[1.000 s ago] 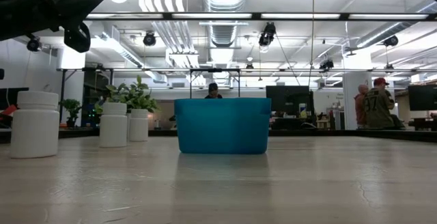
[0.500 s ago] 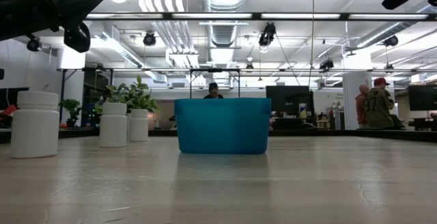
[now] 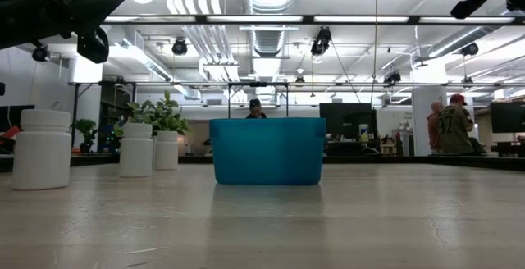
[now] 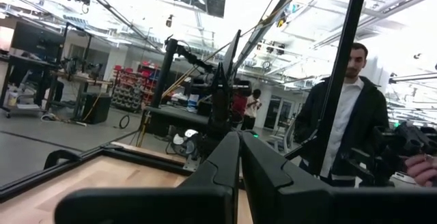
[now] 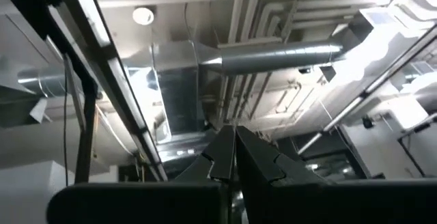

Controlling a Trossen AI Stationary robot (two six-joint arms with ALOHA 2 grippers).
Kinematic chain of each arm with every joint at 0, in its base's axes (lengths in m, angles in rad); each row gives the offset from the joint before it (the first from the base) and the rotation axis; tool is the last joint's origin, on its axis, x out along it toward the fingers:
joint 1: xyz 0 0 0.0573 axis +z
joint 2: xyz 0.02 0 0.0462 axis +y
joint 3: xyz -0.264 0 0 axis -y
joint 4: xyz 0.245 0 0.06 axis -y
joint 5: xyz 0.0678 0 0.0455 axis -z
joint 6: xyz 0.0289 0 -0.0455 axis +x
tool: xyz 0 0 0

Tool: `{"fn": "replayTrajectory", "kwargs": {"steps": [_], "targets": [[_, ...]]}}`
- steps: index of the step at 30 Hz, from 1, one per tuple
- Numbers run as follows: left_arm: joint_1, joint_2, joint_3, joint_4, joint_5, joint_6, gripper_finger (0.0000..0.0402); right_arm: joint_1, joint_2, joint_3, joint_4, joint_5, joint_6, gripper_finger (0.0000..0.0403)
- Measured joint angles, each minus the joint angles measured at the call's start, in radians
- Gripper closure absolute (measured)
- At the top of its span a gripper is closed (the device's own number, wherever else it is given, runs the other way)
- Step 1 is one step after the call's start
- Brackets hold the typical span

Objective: Pick and place pill bottles into a basket
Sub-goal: Put the white pill bottle into the blue container

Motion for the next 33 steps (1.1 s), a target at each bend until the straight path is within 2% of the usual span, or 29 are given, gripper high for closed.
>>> {"fn": "replayTrajectory", "kwargs": {"steps": [7, 13, 17, 22, 25, 28, 33], "targets": [[0.000, 0.000, 0.000, 0.027, 0.000, -0.003, 0.0402, 0.000, 0.044, 0.000, -0.140, 0.000, -0.122, 0.0394], [0.000, 0.013, 0.000, 0.230, -0.004, -0.010, 0.0402, 0.000, 0.063, 0.000, -0.193, 0.040, -0.180, 0.0394], [-0.001, 0.013, 0.000, 0.330, -0.090, -0.102, 0.0402, -0.001, 0.063, 0.000, -0.247, 0.087, -0.162, 0.0394], [-0.001, 0.029, 0.000, 0.491, -0.232, -0.131, 0.0402, 0.000, 0.063, 0.000, -0.310, 0.089, -0.156, 0.0394], [0.000, 0.053, 0.010, 0.601, -0.237, -0.101, 0.0402, 0.000, 0.064, 0.000, -0.312, 0.089, -0.155, 0.0394], [0.000, 0.099, 0.075, 0.601, -0.228, -0.095, 0.0402, 0.000, 0.064, 0.000, -0.313, 0.089, -0.160, 0.0394], [0.000, 0.224, 0.209, 0.599, -0.186, 0.027, 0.0402, 0.000, 0.063, 0.000, -0.360, 0.088, -0.177, 0.0394]]}}
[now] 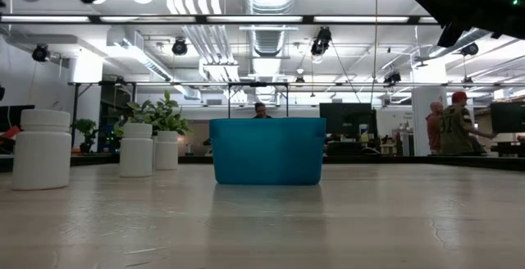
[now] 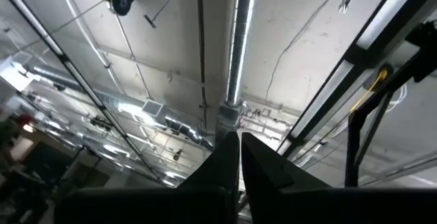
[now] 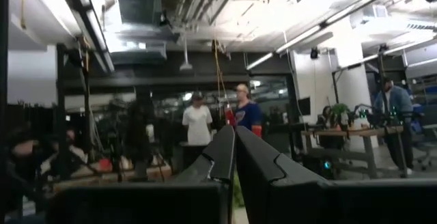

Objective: Pick and place pill bottles into a basket
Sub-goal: Put the white pill bottle into the blue container

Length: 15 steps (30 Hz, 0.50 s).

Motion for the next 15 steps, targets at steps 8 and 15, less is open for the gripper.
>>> {"fn": "replayTrajectory", "kwargs": {"steps": [8, 15], "targets": [[0.000, 0.207, 0.245, -0.175, 0.002, 0.086, 0.0402, 0.000, 0.000, 0.000, -0.116, -0.012, -0.002, 0.0394], [0.000, 0.322, 0.474, -0.489, 0.024, 0.132, 0.0402, 0.000, -0.002, 0.000, -0.235, -0.135, 0.033, 0.0394]]}}
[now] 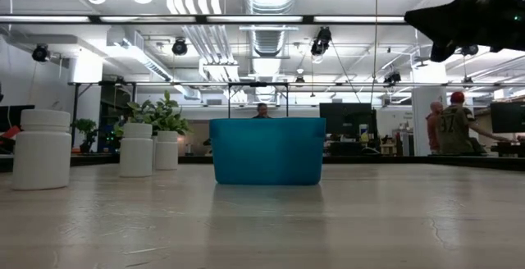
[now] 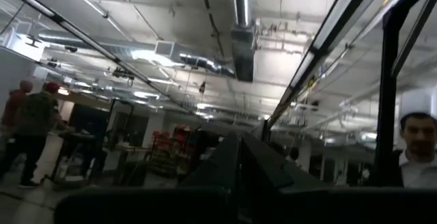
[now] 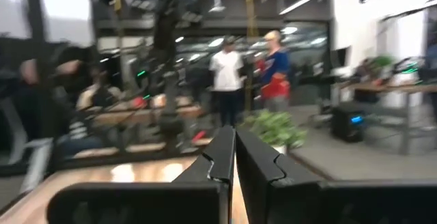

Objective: Pick and place pill bottles into a basket
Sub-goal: Put the white pill bottle into the blue container

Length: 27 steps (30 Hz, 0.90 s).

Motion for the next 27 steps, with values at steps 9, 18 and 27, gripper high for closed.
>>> {"fn": "replayTrajectory", "kwargs": {"steps": [9, 18, 27], "targets": [[0.000, 0.067, 0.226, -0.268, 0.000, 0.105, 0.0402, 0.000, 0.000, 0.000, -0.133, -0.136, 0.048, 0.0394], [0.000, 0.174, 0.420, -0.639, -0.014, 0.143, 0.0402, 0.000, 0.000, 0.000, -0.167, -0.138, 0.037, 0.0394], [0.000, 0.309, 0.532, -0.740, 0.066, 0.157, 0.0402, 0.000, 0.000, 0.000, -0.241, -0.138, 0.047, 0.0394]]}}
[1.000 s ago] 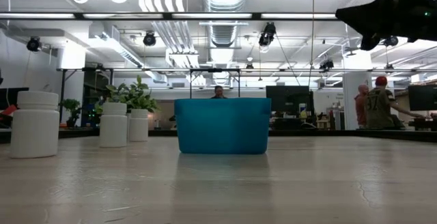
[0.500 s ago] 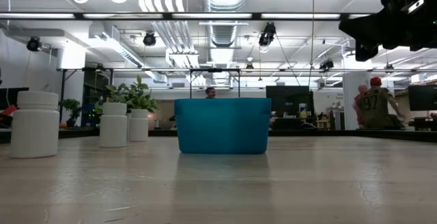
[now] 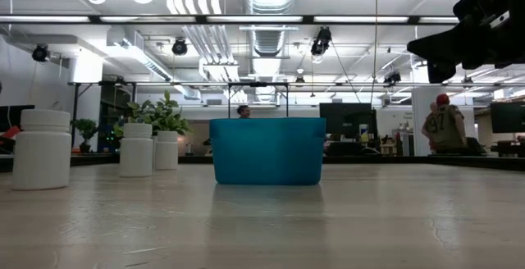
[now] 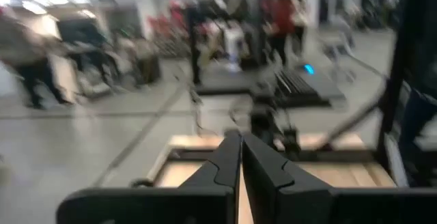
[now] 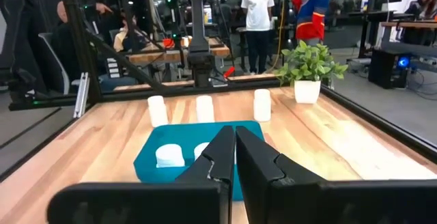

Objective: Pick and place pill bottles into a basket
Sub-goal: Put the white pill bottle into the blue container

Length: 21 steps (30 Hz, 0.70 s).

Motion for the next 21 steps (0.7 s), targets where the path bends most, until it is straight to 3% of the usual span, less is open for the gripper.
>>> {"fn": "replayTrajectory", "kwargs": {"steps": [9, 21], "targets": [[0.000, 0.117, 0.163, -0.272, 0.134, 0.007, 0.0402, 0.000, 0.000, 0.000, 0.000, 0.001, -0.007, 0.0394], [-0.039, 0.134, 0.203, -0.351, 0.465, -0.001, 0.0402, 0.000, 0.000, 0.000, 0.000, 0.009, 0.014, 0.0394]]}}
